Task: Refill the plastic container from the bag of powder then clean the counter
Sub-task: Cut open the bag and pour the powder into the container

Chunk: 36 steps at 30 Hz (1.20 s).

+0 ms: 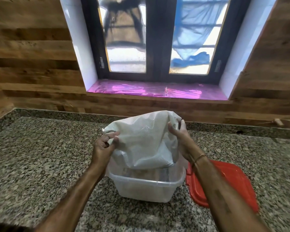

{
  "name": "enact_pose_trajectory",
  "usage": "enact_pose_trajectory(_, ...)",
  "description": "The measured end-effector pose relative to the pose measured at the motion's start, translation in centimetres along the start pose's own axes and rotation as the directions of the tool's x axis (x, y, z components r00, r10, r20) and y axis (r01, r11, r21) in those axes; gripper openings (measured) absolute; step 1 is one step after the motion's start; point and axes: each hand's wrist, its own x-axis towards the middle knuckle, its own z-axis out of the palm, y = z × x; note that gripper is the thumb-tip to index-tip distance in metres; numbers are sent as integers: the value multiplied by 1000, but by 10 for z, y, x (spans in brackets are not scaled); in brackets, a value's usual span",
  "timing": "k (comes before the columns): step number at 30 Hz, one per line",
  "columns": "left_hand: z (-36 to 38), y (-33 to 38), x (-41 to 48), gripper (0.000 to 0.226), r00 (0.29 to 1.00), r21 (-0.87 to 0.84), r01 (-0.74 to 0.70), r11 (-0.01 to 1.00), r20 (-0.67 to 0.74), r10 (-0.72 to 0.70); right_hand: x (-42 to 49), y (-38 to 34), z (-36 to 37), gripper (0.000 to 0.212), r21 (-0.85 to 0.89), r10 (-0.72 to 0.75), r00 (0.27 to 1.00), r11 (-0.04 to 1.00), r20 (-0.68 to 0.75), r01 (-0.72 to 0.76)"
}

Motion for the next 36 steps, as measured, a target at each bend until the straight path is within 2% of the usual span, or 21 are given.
enact_pose_trajectory(2,5,8,-3,44,992,-101,128,987,-11,-130,5,1,0,132,76,9,1000,997,-23,-7)
enact_pose_trajectory(4,9,9,-4,41,982,-142,172,975,-50,-181,4,2,3,113,114,5,999,994,-51,1)
enact_pose_trajectory(7,7,5,-5,23,991,-93,103,990,-70,-110,3,0,5,85,170,20,991,985,-131,2)
enact_pose_trajectory(10,-4,-3,-6,16,998,-22,54,998,-31,-54,2,-2,5,77,163,13,991,987,-134,9)
enact_pose_trajectory(12,-7,-4,-9,15,999,-47,48,998,-13,-49,-2,-2,5,65,161,-1,994,987,-108,18)
enact_pose_trajectory(14,-5,0,-14,29,998,-35,58,998,-27,-59,-5,-1,5,78,161,-25,995,986,-94,40)
enact_pose_trajectory(16,-3,4,-17,60,998,30,38,999,-53,-36,-6,-3,6,93,164,-50,994,984,-92,65)
enact_pose_trajectory(17,-3,4,-18,76,998,30,31,999,-63,-29,-6,-3,6,94,186,-62,994,979,-90,78)
enact_pose_trajectory(19,-4,2,-16,91,994,11,67,998,-83,-66,-7,-6,5,87,230,-64,993,969,-102,86)
enact_pose_trajectory(21,-4,6,-13,93,985,-23,142,990,-97,-143,-7,-8,3,70,235,-50,990,969,-132,80)
enact_pose_trajectory(22,-2,10,-11,90,976,-69,186,980,-102,-192,-7,-10,2,62,227,-50,990,971,-135,80)
enact_pose_trajectory(24,3,14,-6,64,955,-155,235,960,-147,-258,-8,-12,1,48,204,-60,990,975,-125,85)
enact_pose_trajectory(26,7,17,-2,39,937,-217,254,943,-188,-295,-9,-14,1,47,173,-77,989,980,-126,99)
enact_pose_trajectory(30,9,26,-3,45,939,-225,219,949,-217,-268,-15,-19,-6,47,143,-108,990,982,-87,119)
enact_pose_trajectory(34,9,35,-9,33,968,-194,123,973,-194,-161,-21,-23,-15,18,-8,-182,973,983,-145,183)
enact_pose_trajectory(36,9,35,-8,34,973,-211,97,973,-186,-137,-24,-25,-18,22,-43,-221,963,975,-157,217)
